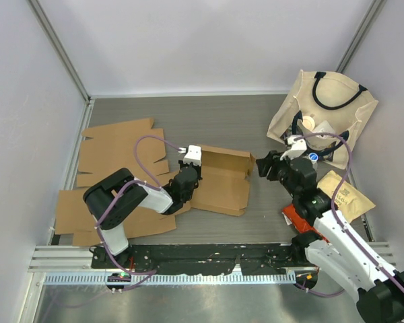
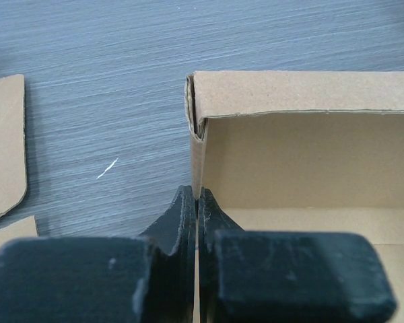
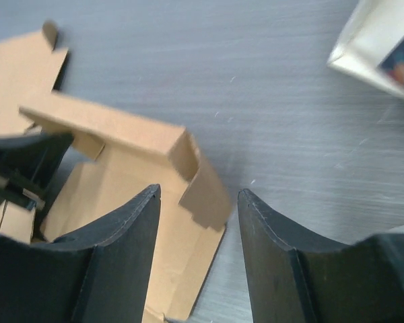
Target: Fold the paper box
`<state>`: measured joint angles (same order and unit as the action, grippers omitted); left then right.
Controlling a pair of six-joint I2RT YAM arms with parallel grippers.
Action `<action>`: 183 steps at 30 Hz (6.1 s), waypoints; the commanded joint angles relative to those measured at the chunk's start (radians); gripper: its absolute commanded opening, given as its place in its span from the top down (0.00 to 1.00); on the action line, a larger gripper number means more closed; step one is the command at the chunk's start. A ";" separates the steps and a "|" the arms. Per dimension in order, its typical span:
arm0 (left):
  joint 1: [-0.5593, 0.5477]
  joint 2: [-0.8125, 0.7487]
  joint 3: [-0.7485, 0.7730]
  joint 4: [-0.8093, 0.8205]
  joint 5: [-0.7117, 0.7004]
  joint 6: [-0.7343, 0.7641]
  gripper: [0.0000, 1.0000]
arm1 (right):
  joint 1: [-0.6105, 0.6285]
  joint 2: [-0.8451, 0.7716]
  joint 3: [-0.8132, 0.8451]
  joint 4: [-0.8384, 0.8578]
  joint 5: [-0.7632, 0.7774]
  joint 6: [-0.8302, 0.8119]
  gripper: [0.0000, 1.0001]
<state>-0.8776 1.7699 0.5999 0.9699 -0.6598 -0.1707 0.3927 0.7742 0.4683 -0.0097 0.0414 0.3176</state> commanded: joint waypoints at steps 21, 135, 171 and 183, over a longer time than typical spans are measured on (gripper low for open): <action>0.002 0.017 0.024 0.078 0.012 0.010 1.00 | 0.006 0.355 0.016 0.227 -0.026 -0.143 0.50; -0.008 0.005 0.003 0.038 -0.103 -0.099 1.00 | 0.067 0.387 -0.046 -0.193 -0.061 0.566 0.72; 0.209 -0.391 0.049 -0.484 0.484 -0.235 0.30 | 0.084 0.235 0.067 -0.352 0.078 0.462 0.99; 0.209 -0.112 0.143 -0.291 0.427 -0.052 0.39 | 0.086 0.208 0.001 -0.262 0.066 0.430 0.99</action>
<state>-0.6693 1.6260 0.6838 0.5049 -0.2092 -0.3058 0.4824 1.0180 0.4747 -0.3416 0.0940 0.7773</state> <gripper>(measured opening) 0.612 0.033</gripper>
